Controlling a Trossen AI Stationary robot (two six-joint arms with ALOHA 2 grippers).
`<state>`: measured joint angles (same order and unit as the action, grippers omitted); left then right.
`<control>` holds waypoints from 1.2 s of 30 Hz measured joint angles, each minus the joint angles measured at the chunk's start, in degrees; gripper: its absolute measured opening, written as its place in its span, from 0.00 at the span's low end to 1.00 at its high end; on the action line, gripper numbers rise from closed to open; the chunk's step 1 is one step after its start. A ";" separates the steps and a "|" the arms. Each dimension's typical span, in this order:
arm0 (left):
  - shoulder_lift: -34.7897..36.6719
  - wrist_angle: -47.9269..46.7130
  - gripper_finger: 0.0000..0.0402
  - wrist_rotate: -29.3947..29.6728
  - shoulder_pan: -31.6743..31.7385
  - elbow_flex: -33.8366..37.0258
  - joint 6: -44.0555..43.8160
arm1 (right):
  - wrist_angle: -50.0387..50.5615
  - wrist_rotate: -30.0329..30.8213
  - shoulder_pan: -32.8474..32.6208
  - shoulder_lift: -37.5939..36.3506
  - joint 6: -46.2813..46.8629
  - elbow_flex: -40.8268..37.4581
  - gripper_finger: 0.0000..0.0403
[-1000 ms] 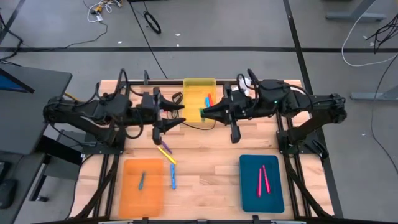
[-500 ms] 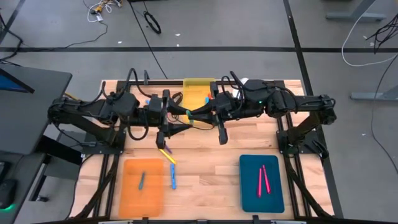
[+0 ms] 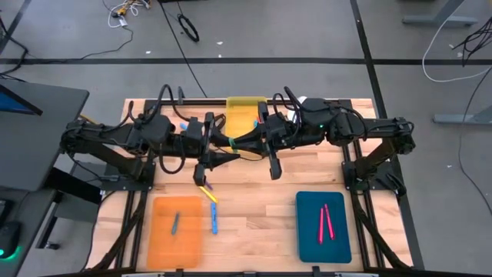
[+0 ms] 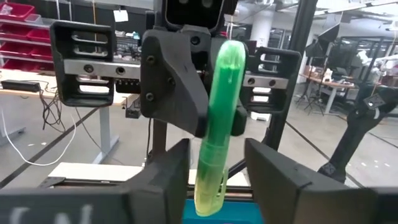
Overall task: Pick & Place Markers
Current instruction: Put the green pen into the orange bin
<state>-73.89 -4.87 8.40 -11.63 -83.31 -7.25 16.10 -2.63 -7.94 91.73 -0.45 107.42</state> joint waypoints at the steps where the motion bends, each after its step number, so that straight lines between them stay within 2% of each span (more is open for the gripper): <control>1: 0.00 0.20 0.34 0.00 0.12 0.00 -0.01 | 0.00 0.00 0.00 -0.01 0.00 0.00 0.03; 6: 0.00 0.73 0.17 0.12 0.23 0.00 -0.02 | 0.36 0.17 0.00 -0.01 -0.01 0.00 0.03; 8: 0.00 0.73 0.13 0.09 0.21 0.00 -0.21 | 0.32 0.17 0.00 -0.01 0.10 0.00 0.04; 13: 0.04 0.62 0.13 -0.79 0.22 0.00 -1.66 | 0.33 0.29 0.00 -0.01 -0.05 0.00 0.10; 18: 1.46 -2.18 0.13 -0.56 0.26 0.02 -4.35 | 0.18 5.46 -0.05 -0.10 -0.16 -0.02 0.20; 22: 3.54 -6.75 0.13 -0.41 0.14 0.00 -6.89 | 0.10 6.91 0.02 -0.69 -1.08 -0.02 0.29; 30: 8.26 -19.62 0.13 8.02 -1.60 0.00 -17.99 | 2.54 6.70 0.48 -1.10 -3.25 -0.02 0.47; 36: 12.11 -31.71 0.13 14.10 -4.87 0.00 -30.31 | 5.93 6.47 2.57 -1.30 -1.70 -0.02 0.55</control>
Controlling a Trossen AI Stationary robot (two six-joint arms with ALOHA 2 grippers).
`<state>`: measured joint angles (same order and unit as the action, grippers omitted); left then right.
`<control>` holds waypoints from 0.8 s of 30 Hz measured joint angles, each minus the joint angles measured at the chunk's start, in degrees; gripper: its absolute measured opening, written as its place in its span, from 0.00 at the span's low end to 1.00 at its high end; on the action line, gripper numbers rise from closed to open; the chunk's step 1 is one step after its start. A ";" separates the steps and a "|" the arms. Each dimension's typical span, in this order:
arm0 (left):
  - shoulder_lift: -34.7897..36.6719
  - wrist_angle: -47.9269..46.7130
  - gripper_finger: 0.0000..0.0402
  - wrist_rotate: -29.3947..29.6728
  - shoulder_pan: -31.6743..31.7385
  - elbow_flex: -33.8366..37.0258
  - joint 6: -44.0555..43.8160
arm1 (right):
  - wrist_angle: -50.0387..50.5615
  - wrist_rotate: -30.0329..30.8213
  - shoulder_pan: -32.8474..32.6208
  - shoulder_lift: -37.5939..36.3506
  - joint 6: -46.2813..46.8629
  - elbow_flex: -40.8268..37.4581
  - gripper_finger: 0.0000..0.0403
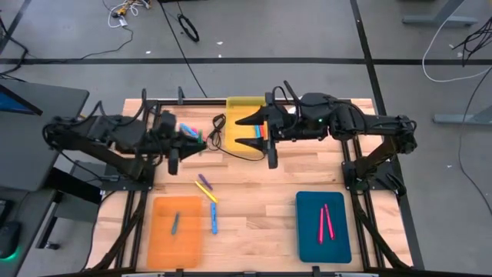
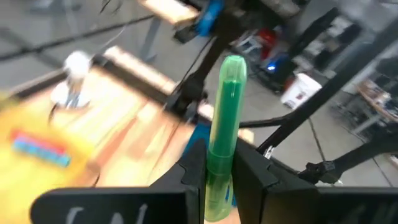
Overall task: Pick & Place Markers
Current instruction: Put the green pen into the orange bin
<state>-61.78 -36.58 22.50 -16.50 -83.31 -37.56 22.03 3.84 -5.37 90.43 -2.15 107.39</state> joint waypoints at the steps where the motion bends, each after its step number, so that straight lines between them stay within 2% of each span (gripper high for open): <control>1: 0.60 -2.57 0.13 1.06 -0.70 0.00 -2.73 | 0.24 -0.05 0.36 -0.12 -0.01 0.00 0.56; 6: 3.19 -14.05 0.13 4.70 -4.66 0.00 -16.78 | 2.56 -0.29 2.38 -1.36 -1.34 -0.04 0.57; 12: 4.48 -25.16 0.13 4.44 -8.85 0.00 -31.72 | 5.06 -0.26 5.44 -3.22 -4.18 -0.04 0.57; 24: 4.15 -38.59 0.13 2.77 -16.44 0.00 -56.84 | 7.55 -0.26 10.59 -4.50 -9.11 -0.04 0.56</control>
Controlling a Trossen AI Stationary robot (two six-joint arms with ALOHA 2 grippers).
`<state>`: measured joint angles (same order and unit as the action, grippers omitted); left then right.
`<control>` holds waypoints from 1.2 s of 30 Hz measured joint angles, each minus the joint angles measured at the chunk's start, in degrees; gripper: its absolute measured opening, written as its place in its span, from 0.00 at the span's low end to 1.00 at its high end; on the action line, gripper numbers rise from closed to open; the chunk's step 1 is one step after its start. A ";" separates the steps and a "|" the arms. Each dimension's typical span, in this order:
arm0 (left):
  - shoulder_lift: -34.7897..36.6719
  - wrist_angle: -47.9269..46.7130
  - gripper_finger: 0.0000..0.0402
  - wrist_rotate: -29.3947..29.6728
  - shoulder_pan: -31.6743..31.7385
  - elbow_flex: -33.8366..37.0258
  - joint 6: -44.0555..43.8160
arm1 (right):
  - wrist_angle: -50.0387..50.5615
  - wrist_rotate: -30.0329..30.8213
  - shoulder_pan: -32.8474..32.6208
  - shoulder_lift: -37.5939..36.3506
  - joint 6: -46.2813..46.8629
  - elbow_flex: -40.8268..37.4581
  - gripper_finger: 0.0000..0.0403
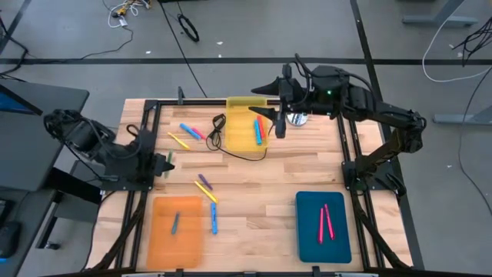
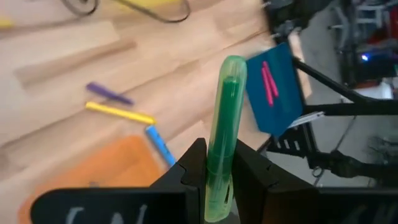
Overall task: Pick & Place Markers
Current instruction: Put the green pen into the orange bin
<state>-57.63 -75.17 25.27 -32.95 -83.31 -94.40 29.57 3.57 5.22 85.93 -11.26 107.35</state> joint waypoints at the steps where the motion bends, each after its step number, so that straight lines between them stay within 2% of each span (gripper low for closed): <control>1: -0.32 -1.04 0.13 -0.04 -0.65 0.00 -1.62 | 0.56 -0.06 0.19 0.00 0.01 0.00 0.56; 8: -2.54 -7.68 0.13 -0.46 -5.40 0.02 -13.48 | 1.91 -2.12 1.19 0.00 -0.29 0.00 0.56; 13: -3.59 -8.49 0.13 -1.28 -7.91 0.03 -19.53 | 1.84 -2.14 1.19 0.00 -1.33 0.00 0.56; 17: -6.26 -9.12 0.13 -4.81 -9.01 0.02 -23.54 | 1.82 -2.12 1.19 0.00 -1.28 0.00 0.55; 22: -10.04 -10.21 0.13 -9.33 -10.12 0.04 -26.63 | 1.72 -2.12 1.19 0.00 -1.47 0.00 0.55; 29: -13.58 -10.36 0.13 -11.54 -11.08 0.60 -28.72 | 1.70 -2.12 1.19 0.00 -1.47 0.00 0.55; 36: -13.71 -1.81 0.13 -15.78 -10.60 8.91 -29.55 | 1.72 -2.12 1.19 0.02 -1.49 0.00 0.55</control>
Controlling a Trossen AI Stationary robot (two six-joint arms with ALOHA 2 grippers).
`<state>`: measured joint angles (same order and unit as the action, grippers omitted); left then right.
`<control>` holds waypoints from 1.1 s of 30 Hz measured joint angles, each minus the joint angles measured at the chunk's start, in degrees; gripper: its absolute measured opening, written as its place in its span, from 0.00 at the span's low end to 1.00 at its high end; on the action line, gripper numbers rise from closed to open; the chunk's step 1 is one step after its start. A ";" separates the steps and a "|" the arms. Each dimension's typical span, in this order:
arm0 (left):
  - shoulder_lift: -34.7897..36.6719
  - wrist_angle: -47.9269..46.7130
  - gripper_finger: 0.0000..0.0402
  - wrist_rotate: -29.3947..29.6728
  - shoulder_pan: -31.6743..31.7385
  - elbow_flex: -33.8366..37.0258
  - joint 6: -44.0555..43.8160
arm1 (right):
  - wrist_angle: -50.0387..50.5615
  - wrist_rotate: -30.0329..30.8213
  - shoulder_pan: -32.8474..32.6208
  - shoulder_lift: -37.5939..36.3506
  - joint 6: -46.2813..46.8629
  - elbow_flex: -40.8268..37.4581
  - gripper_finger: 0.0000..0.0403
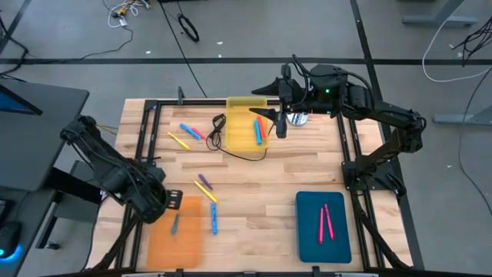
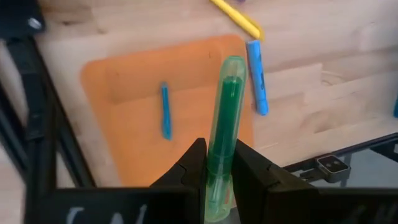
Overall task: Pick & Place Markers
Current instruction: Put the green pen into the orange bin
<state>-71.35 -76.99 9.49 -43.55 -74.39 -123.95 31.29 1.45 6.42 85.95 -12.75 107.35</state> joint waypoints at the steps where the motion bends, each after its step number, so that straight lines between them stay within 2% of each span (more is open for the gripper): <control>1: 0.06 1.89 0.13 -0.27 0.22 1.48 -0.02 | 0.00 0.00 0.00 0.00 0.01 0.00 0.55; 5: 0.06 11.09 0.13 -0.54 0.63 8.03 -0.23 | 0.05 0.00 0.00 0.02 -0.03 0.00 0.55; 10: 0.06 22.78 0.13 -3.97 0.62 16.56 -1.32 | 1.29 0.02 0.00 0.04 -1.67 0.00 0.55; 14: 0.06 27.49 0.13 -5.73 0.63 21.28 -1.77 | 2.36 0.02 0.00 0.07 -2.86 0.00 0.55; 25: -0.02 34.94 0.13 -7.84 1.35 29.05 -2.27 | 3.13 0.04 0.86 0.07 -2.80 0.00 0.55; 33: -7.40 42.51 0.13 -9.86 1.31 30.90 -2.38 | 3.51 0.07 1.44 0.07 -2.80 0.00 0.55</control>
<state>-78.74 -34.48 -0.37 -42.24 -43.49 -126.32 34.81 1.52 7.86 86.02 -15.55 107.35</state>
